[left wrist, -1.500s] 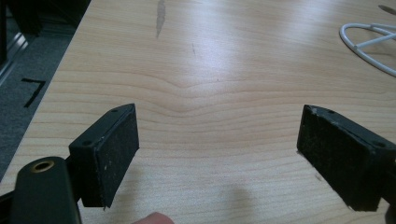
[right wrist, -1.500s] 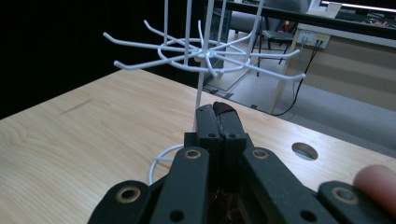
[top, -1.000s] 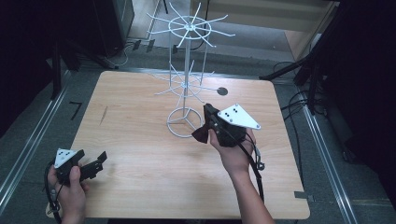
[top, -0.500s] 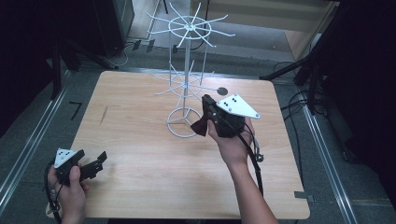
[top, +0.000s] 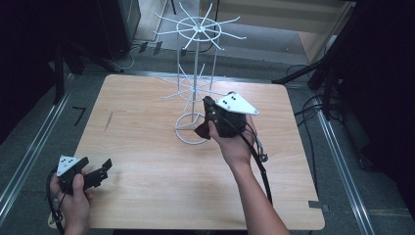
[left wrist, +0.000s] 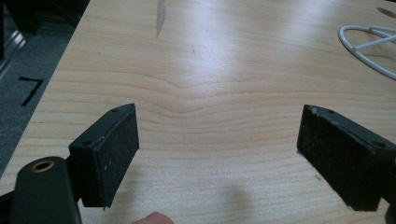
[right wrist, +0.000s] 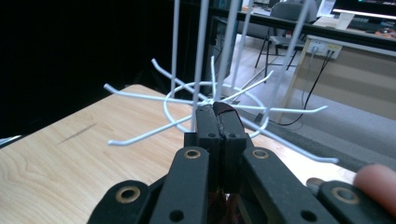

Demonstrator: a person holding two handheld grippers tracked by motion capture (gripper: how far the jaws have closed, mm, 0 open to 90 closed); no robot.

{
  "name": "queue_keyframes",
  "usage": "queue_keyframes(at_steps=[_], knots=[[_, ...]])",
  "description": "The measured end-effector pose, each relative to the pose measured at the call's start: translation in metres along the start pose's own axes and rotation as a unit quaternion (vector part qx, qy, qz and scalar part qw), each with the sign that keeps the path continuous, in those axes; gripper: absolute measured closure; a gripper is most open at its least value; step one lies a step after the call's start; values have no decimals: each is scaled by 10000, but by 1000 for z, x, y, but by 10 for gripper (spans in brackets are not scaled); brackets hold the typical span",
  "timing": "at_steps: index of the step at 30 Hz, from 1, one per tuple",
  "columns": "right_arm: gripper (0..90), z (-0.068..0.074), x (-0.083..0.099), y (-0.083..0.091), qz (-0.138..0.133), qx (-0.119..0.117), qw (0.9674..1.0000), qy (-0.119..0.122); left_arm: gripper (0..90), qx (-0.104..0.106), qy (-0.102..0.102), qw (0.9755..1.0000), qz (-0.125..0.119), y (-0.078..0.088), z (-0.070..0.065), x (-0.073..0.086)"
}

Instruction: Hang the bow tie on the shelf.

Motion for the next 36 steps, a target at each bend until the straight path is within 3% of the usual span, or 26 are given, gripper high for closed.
queue_keyframes(at_steps=[8, 9, 16, 25, 36], knots=[[900, 11, 31, -6, 295, -40, 9993, 207, 135, 1, -1, 10000, 3, 0, 0, 0], [900, 11, 41, -8, 385, -19, 9991, 195, 136, 2, 0, 10000, 2, 0, 0, 0], [900, 4, 64, -9, 577, 28, 9983, 34, 135, -4, -12, 10000, 10, 0, 0, 0], [754, -2, 82, -5, 707, -27, 9973, -174, 136, -9, -12, 10000, 2, 0, 0, 0], [692, -13, 87, 8, 687, 108, 9971, -322, 135, -5, -10, 10000, 2, 0, 0, 0]])
Point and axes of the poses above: each handheld gripper's, and its own axes: y roughly backward along the jaws, x roughly out of its underside, z roughly to its left, the point moved 5 cm from there along -y, roughly forward along the jaws, and after that the axes turned 11 degrees about -z, right-handed, at the moved point
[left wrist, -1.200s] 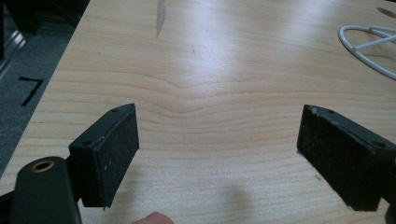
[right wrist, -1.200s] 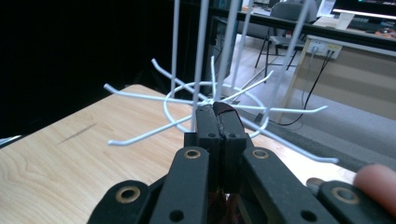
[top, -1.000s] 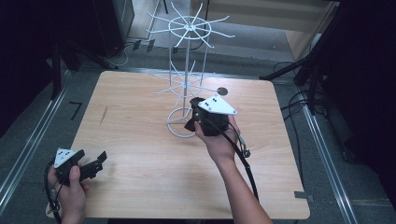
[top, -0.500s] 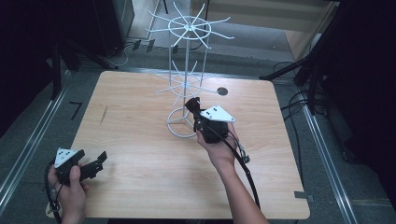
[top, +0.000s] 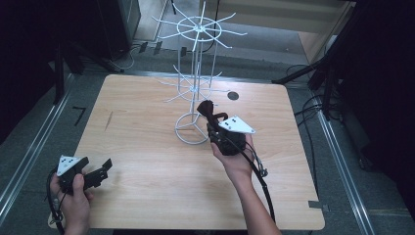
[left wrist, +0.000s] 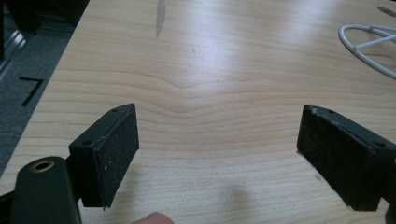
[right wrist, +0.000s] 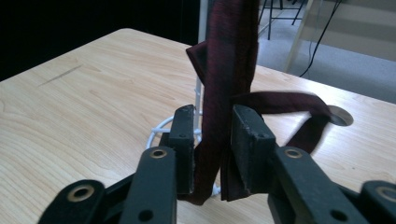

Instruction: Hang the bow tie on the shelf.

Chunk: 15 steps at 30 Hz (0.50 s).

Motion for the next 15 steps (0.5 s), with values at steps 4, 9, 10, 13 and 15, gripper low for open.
queue_keyframes(at_steps=[4, 9, 10, 13, 15], knots=[[551, -2, 1, 8, -63, -1, 10000, -66, 136, -7, 7, 10000, -5, 0, 0, 0], [404, -1, 0, 18, -203, -134, 9997, -7, 136, -7, -11, 10000, 0, 0, 0, 0], [373, -1, 0, 19, -216, -146, 9997, -35, 136, -6, -12, 10000, 2, 0, 0, 0], [284, -2, 0, 22, -236, -217, 9994, -155, 135, -3, -20, 10000, -1, 0, 0, 0], [217, -3, 1, 25, -203, -255, 9993, -173, 135, -7, -18, 10000, -9, 0, -1, 0]])
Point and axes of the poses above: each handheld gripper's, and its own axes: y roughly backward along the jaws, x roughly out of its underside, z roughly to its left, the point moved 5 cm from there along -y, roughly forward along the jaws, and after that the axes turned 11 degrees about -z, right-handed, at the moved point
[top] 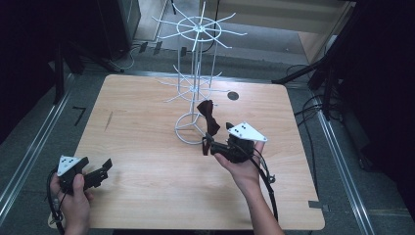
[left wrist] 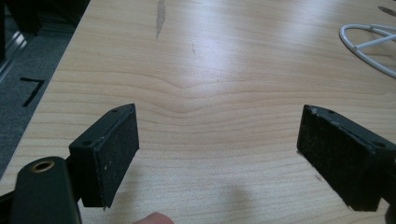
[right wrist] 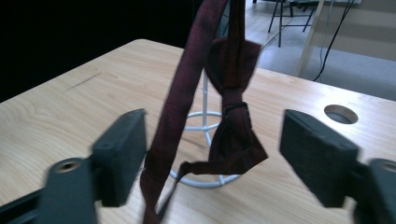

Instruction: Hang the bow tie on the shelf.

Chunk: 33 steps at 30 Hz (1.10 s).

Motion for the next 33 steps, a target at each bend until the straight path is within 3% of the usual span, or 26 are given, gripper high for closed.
queue_keyframes(at_steps=[4, 12, 33], knots=[[145, -1, 1, 7, -47, -52, 10000, 32, 135, 4, -8, 10000, 2, 0, 0, 0], [140, -14, 8, 25, -64, 85, 9999, 12, 135, -8, -30, 10000, -6, 0, -1, 0], [140, -70, 50, 81, 52, 630, 9974, -354, 135, -35, -138, 9999, -41, 1, -3, 0]])
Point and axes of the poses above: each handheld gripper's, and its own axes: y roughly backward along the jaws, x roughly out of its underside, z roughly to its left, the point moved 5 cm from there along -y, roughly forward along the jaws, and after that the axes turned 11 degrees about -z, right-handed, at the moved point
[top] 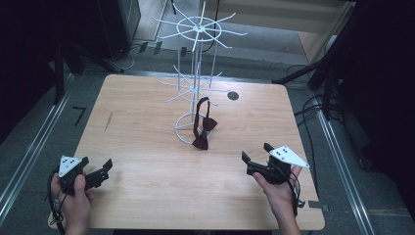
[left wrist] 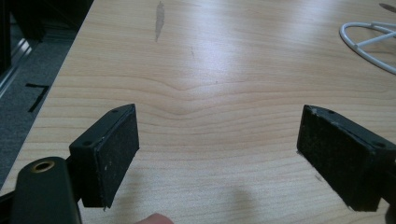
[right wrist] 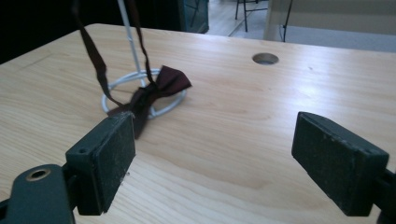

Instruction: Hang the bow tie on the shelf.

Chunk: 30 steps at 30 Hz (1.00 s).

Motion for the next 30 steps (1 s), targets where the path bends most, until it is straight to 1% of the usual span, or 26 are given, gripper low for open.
queue_keyframes(at_steps=[3, 6, 10, 13, 17, 20, 25, 26, 30], knots=[[140, -12, 6, 9, 44, 107, 9999, -78, 135, 3, -20, 10000, 5, 0, 0, 0], [140, -23, 11, 16, 59, 207, 9997, -107, 135, 3, -43, 10000, 12, 0, -1, 0], [141, -38, 19, 26, 95, 337, 9993, -165, 136, 5, 18, 10000, -20, 0, 0, 0], [140, -49, 26, 34, 112, 440, 9987, -225, 136, 1, 0, 10000, -10, 1, -1, 0], [140, -64, 35, 45, 167, 594, 9977, -278, 135, -1, -78, 10000, 0, 1, -2, 0], [140, -75, 39, 53, 199, 709, 9968, -296, 135, -11, -80, 10000, -7, 1, -2, 0], [140, -90, 46, 65, 206, 832, 9957, -365, 136, -7, -111, 9999, -30, 1, -2, 0], [140, -93, 48, 68, 208, 865, 9954, -349, 136, -6, -111, 9999, -27, 1, -3, 1], [140, -106, 57, 78, 251, 1004, 9937, -428, 135, -28, -137, 9999, -27, 2, -3, 1]])
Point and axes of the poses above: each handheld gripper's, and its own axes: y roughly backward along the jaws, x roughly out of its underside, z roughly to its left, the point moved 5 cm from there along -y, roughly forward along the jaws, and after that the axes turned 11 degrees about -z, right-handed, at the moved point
